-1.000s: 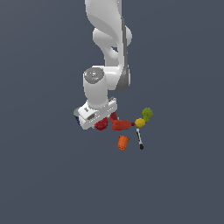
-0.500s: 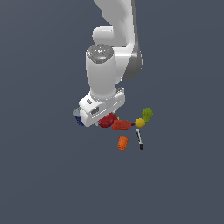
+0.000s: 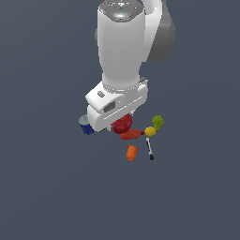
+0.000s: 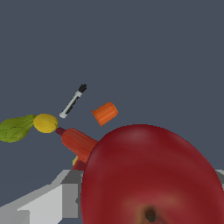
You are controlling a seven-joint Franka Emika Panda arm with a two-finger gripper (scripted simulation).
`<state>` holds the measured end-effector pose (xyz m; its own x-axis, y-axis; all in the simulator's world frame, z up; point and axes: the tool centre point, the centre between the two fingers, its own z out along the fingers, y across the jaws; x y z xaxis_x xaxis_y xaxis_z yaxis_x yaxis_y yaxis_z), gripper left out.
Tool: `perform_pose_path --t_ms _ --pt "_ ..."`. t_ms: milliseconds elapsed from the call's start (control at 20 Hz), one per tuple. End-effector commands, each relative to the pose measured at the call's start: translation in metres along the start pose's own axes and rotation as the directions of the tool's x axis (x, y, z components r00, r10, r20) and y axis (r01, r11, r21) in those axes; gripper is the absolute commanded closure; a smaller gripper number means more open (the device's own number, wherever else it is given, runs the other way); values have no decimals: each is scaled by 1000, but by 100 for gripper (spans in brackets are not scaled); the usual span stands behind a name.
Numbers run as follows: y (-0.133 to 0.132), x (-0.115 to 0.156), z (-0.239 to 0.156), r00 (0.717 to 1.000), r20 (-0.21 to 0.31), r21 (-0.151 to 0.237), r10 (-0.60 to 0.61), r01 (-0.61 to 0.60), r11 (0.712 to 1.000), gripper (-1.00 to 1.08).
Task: Pick up a designated object from a clutter of objects.
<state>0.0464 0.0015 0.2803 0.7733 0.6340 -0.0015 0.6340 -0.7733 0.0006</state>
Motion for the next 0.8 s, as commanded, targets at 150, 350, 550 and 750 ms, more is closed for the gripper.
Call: perform_pose_path --t_ms 150,350,550,750 --pt "1 25 -44 1000 -1 -1 0 0 1000 108" --pt "3 41 -70 1000 -1 0 0 0 1000 108" --pt "4 53 -91 1000 -1 0 0 0 1000 108" --pt "5 62 -105 1000 -2 0 0 0 1000 108"
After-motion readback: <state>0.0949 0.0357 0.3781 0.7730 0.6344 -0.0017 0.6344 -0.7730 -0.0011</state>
